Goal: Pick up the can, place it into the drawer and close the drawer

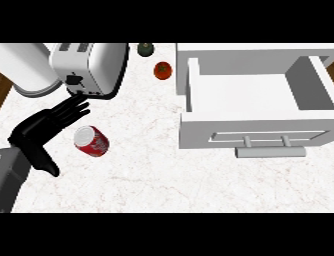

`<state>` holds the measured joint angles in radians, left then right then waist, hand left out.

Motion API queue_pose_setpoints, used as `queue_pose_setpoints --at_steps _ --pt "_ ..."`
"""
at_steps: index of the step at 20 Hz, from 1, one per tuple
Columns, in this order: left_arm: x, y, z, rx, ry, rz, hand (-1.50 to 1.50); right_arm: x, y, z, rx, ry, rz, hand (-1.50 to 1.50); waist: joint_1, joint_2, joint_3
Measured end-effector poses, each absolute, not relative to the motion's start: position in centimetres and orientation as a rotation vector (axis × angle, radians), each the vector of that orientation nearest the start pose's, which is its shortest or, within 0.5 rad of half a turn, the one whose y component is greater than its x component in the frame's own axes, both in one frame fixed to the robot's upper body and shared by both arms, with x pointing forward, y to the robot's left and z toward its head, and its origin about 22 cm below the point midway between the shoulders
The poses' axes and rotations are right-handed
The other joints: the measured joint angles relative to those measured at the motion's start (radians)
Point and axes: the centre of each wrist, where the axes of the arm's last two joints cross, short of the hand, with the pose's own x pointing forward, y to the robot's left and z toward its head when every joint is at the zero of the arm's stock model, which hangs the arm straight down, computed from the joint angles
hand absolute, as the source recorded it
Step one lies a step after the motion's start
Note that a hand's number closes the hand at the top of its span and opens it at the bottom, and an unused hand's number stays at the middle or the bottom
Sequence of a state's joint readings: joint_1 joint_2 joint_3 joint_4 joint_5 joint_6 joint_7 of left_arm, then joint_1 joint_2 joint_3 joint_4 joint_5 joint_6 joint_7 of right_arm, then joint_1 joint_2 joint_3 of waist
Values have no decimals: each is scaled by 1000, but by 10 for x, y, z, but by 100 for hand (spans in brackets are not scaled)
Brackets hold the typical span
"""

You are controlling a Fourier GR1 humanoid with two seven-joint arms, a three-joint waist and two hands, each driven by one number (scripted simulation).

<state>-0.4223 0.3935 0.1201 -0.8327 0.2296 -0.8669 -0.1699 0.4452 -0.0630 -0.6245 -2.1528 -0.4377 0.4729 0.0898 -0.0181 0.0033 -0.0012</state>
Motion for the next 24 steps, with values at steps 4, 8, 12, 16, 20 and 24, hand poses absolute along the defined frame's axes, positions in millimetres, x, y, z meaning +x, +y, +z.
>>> queue_pose_setpoints --at_steps 4,8,12,16,20,24 --pt "332 359 -26 -523 -1350 -448 -150 80 -377 99 -187 -1784 -90 -150 -2 1 0" --pt "329 367 -39 -469 -1323 -442 -150 79 -375 100 -179 -1787 -87 -150 -5 2 -1" --pt "321 368 -54 -442 -1296 -447 -150 81 -381 104 -182 -1791 -87 -150 -7 3 -1" --pt "318 365 -66 -428 -1272 -432 -150 81 -382 106 -178 -1796 -74 -150 -13 6 -2" --pt "317 357 -76 -425 -1253 -430 -150 76 -376 106 -164 -1799 -76 -150 -22 8 -3" --pt "317 351 -82 -437 -1237 -430 -150 73 -384 110 -169 -1798 -76 -150 -20 7 -2"
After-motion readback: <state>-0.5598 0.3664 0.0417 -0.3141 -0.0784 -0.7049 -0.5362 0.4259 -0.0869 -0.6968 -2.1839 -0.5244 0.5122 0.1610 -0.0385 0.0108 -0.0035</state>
